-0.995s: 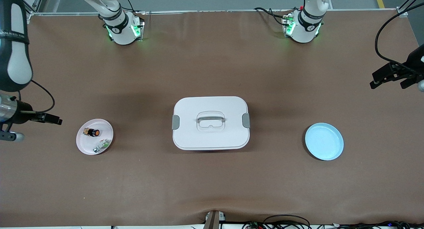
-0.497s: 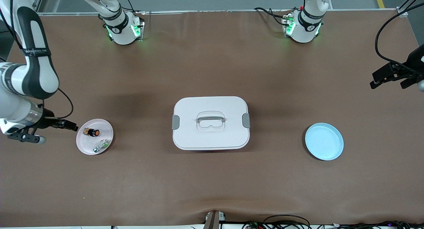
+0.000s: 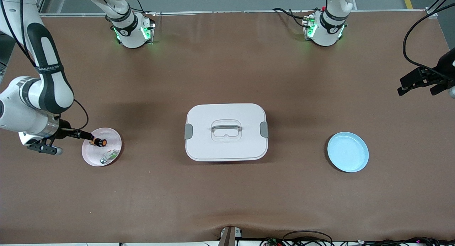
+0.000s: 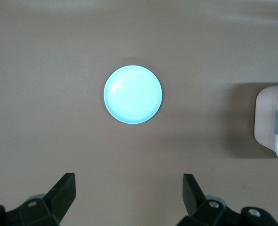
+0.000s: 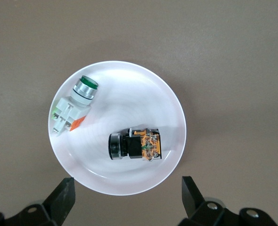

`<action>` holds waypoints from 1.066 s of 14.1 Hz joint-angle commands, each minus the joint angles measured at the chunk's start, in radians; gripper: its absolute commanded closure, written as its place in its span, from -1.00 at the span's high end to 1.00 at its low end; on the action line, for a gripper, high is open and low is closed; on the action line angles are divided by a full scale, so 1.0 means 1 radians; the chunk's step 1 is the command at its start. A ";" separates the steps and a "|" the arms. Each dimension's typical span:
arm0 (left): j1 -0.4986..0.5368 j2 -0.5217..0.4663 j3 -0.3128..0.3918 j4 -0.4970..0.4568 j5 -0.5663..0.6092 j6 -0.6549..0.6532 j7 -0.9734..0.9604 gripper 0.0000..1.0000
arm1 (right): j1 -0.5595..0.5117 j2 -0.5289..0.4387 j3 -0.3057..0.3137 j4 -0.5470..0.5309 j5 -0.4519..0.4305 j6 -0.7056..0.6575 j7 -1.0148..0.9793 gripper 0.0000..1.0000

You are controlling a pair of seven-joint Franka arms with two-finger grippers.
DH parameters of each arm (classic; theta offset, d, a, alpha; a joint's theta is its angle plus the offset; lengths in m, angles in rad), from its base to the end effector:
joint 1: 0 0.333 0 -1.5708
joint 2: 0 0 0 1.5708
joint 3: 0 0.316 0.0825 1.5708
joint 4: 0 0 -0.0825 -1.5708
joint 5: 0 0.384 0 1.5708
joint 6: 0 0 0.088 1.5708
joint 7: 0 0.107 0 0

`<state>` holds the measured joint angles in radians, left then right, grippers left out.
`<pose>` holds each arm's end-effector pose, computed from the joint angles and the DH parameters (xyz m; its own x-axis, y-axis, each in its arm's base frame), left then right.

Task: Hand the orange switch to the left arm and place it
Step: 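Move the right gripper down over the black-orange switch on the white plate, then close the right gripper on the black-orange switch and lift it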

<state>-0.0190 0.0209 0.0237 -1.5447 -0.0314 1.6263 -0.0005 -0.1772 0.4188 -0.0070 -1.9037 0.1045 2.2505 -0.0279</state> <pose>0.5670 -0.0007 0.6303 0.9981 0.0069 0.0606 0.0050 -0.9995 0.0309 0.6110 -0.1107 0.2732 0.9730 -0.2193 -0.0722 -0.2246 -0.9715 -0.0754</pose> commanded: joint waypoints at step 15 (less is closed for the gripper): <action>0.005 -0.007 0.001 0.008 0.004 -0.016 0.002 1.00 | 0.005 0.176 0.013 0.054 0.021 0.135 -0.070 1.00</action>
<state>-0.0171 0.0209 0.0250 -1.5446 -0.0314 1.6262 -0.0005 -0.1676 0.5835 0.0036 -1.8695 0.1048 2.3943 -0.0720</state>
